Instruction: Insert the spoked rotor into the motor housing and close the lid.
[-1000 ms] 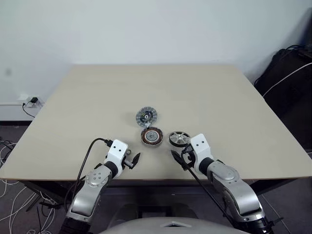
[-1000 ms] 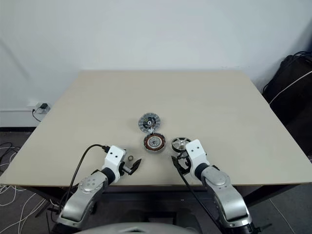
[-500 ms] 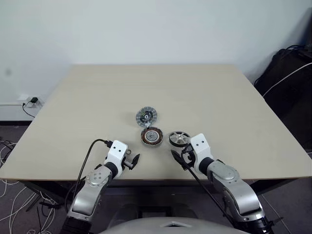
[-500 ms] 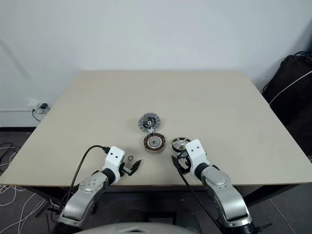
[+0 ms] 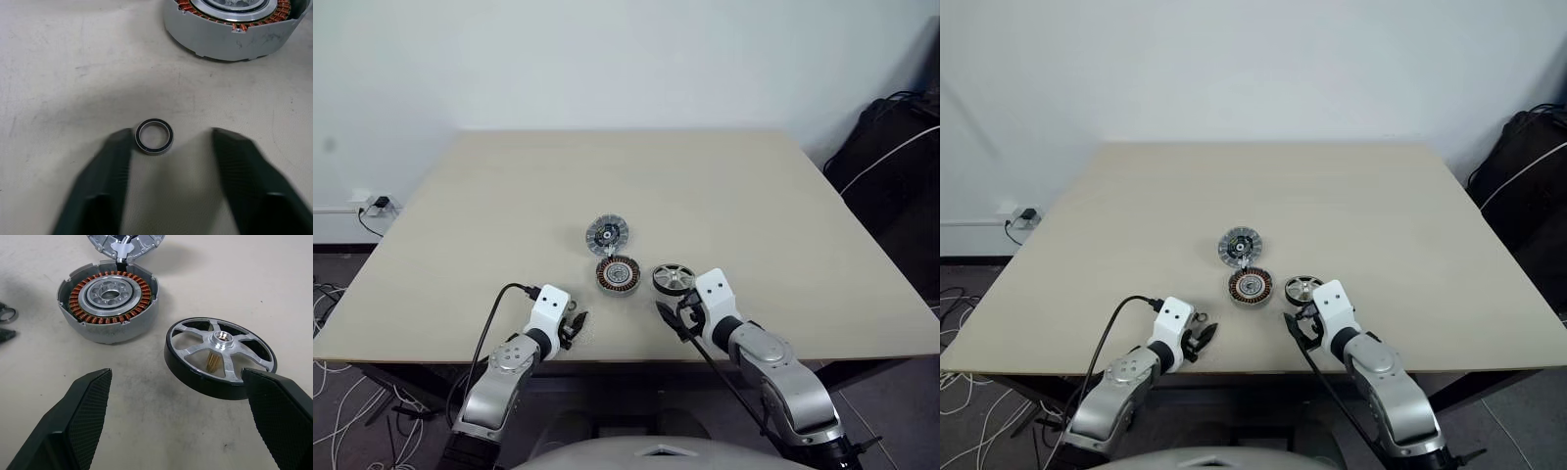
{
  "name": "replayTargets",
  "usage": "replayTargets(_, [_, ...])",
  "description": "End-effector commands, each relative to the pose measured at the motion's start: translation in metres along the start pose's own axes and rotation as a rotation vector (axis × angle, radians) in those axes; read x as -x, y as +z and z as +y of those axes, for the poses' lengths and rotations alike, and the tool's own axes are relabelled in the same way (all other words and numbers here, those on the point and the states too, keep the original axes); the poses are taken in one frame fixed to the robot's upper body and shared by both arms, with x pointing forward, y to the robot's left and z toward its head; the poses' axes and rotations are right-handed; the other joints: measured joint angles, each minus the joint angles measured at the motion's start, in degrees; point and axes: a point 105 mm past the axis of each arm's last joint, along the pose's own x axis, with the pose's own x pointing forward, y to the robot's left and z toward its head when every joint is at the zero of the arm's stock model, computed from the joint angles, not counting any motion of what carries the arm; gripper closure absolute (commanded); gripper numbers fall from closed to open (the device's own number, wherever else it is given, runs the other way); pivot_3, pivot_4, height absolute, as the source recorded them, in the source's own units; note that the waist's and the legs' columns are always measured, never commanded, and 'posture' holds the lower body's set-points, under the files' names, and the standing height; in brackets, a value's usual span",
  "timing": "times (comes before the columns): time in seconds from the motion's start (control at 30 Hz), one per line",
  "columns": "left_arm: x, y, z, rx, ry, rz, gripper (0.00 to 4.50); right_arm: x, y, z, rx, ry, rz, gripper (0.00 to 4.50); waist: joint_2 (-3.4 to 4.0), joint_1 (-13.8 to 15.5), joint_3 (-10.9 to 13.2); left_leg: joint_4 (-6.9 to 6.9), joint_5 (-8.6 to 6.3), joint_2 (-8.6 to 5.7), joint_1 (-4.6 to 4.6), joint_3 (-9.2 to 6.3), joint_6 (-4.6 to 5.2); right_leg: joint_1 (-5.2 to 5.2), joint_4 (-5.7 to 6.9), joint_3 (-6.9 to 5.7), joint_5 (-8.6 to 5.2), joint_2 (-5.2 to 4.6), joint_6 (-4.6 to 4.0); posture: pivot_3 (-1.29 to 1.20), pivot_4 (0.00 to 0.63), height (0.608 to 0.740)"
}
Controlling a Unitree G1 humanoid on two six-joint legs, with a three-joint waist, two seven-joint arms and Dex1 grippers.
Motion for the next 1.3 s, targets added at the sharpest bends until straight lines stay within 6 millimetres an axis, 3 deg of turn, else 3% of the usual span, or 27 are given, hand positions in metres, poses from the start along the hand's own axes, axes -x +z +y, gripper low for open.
replayTargets(0.03, [0.0, -0.002, 0.004, 0.002, 0.015, 0.019, 3.29, 0.001, 0.014, 0.0, 0.02, -0.004, -0.055, 0.0, 0.01, 0.0, 0.0, 0.0, 0.0, 0.0, 0.0, 0.0, 0.0, 0.0, 0.0, 0.0, 0.0, 0.0, 0.0, 0.0, 0.0, 0.74])
replayTargets(0.1, [0.0, -0.001, 0.005, 0.001, 0.015, 0.017, 3.74, 0.001, 0.015, 0.0, 0.02, -0.003, -0.055, 0.0, 0.02, 0.0, 0.0, 0.0, 0.0, 0.0, 0.0, 0.0, 0.0, 0.0, 0.0, 0.0, 0.0, 0.0, 0.0, 0.0, 0.0, 0.74])
replayTargets(0.2, [0.0, 0.007, 0.003, 0.011, 0.003, -0.012, 3.74, 0.0, 0.015, 0.0, 0.02, -0.003, -0.057, 0.0, 0.03, 0.0, 0.0, 0.0, 0.0, 0.0, 0.01, 0.0, 0.0, 0.01, 0.0, 0.0, 0.0, 0.0, 0.0, 0.0, 0.0, 0.74])
replayTargets(0.43, [-0.004, 0.057, -0.017, 0.042, -0.103, -0.195, 3.74, -0.002, 0.017, 0.0, 0.023, 0.001, -0.059, 0.0, -0.06, 0.2, 0.0, 0.03, 0.01, 0.0, -0.03, 0.0, -0.01, -0.01, 0.01, -0.01, 0.02, -0.01, 0.0, 0.0, 0.0, 0.74])
replayTargets(0.73, [-0.03, 0.106, -0.031, -0.033, -0.164, -0.305, 3.74, -0.005, 0.018, 0.003, 0.032, 0.003, -0.065, 0.0, -0.07, 0.2, 0.0, 0.03, 0.02, -0.03, -0.03, 0.01, -0.02, -0.01, 0.01, -0.02, 0.14, 0.0, -0.19, 0.0, 0.0, 0.74])
replayTargets(0.93, [-0.054, 0.114, -0.032, -0.061, -0.169, -0.287, 3.74, -0.005, 0.02, 0.004, 0.03, -0.007, -0.075, 0.0, -0.1, 0.1, 0.0, 0.04, 0.13, -0.06, -0.05, 0.01, -0.18, 0.0, 0.01, -0.02, 0.16, 0.0, -0.2, 0.0, 0.0, 0.74])
replayTargets(1.3, [-0.079, 0.094, -0.039, -0.07, -0.217, -0.193, 3.74, -0.003, 0.021, 0.004, 0.027, -0.022, -0.083, 0.0, -0.11, 0.1, 0.0, 0.04, 0.15, -0.12, -0.11, 0.01, -0.23, -0.02, 0.01, -0.01, 0.19, -0.04, -0.25, 0.0, 0.0, 0.74])
